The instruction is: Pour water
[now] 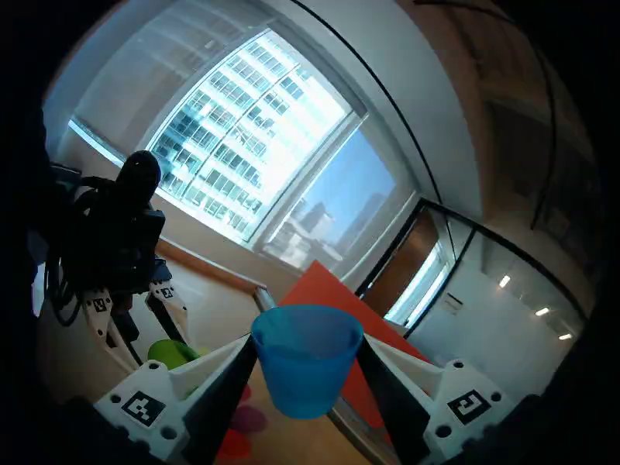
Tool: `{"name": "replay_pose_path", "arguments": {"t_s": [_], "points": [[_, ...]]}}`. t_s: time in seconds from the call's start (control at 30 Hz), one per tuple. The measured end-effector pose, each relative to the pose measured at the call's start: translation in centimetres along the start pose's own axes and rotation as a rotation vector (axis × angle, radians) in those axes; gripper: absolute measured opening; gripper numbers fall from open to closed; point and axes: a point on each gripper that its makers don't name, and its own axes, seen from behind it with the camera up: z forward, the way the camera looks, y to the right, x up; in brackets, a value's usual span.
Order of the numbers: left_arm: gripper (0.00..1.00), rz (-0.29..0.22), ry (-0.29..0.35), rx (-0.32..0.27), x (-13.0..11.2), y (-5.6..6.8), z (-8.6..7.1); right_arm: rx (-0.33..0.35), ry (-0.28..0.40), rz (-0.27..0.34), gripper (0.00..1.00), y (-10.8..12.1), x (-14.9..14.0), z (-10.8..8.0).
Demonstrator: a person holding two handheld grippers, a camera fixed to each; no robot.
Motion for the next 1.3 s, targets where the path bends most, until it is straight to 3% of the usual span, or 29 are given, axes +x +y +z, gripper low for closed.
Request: {"name": "replay_pose_path", "arguments": {"t_s": [0.6,1.3], "points": [[0.86,0.002,0.012,-0.008,0.7,0.2,0.4,-0.023,-0.013,-0.201,0.90,1.2,0.5,0.9],[0.86,0.005,0.025,-0.013,1.2,0.3,0.4,-0.037,-0.041,-0.362,0.90,1.7,0.5,2.6]]}}
